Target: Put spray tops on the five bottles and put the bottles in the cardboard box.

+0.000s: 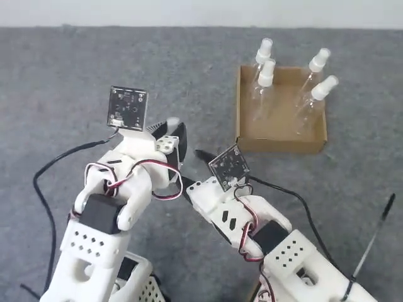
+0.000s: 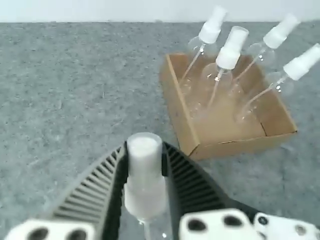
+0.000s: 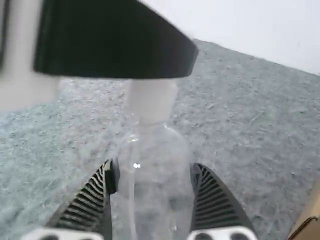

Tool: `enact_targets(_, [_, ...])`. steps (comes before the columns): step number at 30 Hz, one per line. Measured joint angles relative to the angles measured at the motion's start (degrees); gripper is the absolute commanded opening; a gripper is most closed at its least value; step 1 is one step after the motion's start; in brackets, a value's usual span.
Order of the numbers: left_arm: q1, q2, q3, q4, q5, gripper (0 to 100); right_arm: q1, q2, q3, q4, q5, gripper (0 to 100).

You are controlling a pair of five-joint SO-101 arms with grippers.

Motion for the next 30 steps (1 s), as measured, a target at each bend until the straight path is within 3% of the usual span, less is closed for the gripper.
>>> enact_targets(6, [-2.11, 0.00, 0.00, 0.09, 0.09, 17, 0.09, 0.00, 0.00, 0.00, 0.00, 0.6])
enact_targets(15, [-3.52, 0.79, -7.21, 4.66, -0.09, 17, 1.32, -1.32, -0.18, -0.09, 0.00, 0.6])
enact_targets(20, [-9.32, 0.79, -17.49, 7.74, -0.09, 17, 1.14, -1.49, -0.18, -0.09, 0.00, 0.6])
enact_targets(30, [-11.78, 0.79, -14.77, -0.70, -2.64, 17, 1.05, -1.49, -0.18, -0.09, 0.00, 0.6])
